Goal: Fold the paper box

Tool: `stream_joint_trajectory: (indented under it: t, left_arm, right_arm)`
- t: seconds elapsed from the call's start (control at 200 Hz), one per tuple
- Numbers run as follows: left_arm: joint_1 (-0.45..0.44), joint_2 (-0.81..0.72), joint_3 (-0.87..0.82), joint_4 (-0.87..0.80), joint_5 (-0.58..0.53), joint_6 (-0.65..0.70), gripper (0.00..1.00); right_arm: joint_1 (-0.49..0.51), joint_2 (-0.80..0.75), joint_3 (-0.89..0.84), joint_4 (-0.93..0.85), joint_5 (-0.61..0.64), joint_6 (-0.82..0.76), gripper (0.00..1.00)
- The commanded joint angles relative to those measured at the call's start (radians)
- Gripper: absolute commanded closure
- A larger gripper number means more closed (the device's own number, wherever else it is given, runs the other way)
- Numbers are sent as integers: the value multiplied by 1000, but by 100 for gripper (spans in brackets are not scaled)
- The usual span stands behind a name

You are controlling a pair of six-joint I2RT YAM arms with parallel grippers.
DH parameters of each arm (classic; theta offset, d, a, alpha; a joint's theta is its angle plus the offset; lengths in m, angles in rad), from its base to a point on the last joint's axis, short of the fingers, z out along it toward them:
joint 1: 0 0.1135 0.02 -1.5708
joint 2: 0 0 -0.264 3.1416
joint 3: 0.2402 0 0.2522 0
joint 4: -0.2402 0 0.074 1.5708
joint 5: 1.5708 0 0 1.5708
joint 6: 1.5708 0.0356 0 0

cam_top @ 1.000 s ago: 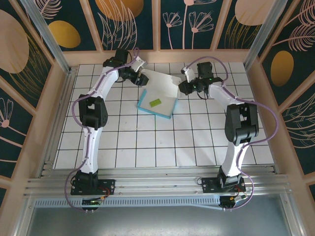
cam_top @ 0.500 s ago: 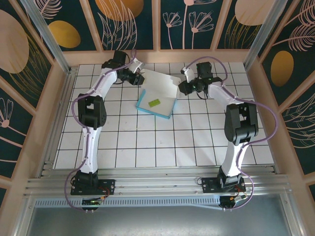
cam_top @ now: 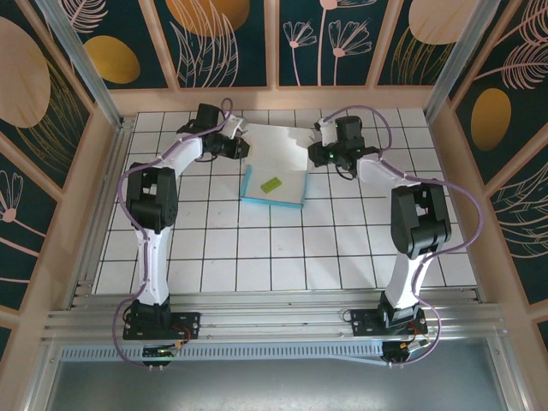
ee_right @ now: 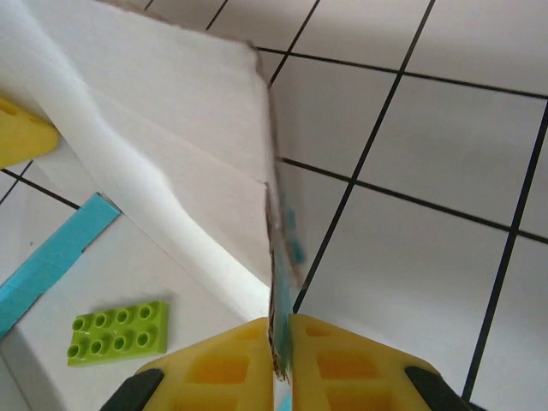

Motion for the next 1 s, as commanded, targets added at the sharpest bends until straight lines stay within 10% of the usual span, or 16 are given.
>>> stream_joint_trajectory:
  t: [0.0, 0.24, 0.666, 0.996]
  left_arm:
    - [-14, -82, -69, 126, -34, -74, 84]
    - [-29, -180, -217, 290, -89, -163, 63]
    - [-1, -341, -295, 258, -83, -139, 29]
    - [21, -192, -126, 153, 74, -128, 24]
  right_arm:
    - [18, -32, -26, 54, 71, 26, 85]
    - [22, -38, -58, 101, 104, 26, 83]
    - [-68, -195, -146, 166, -165, 219, 26]
    - [-112, -101, -135, 269, -301, 564, 21]
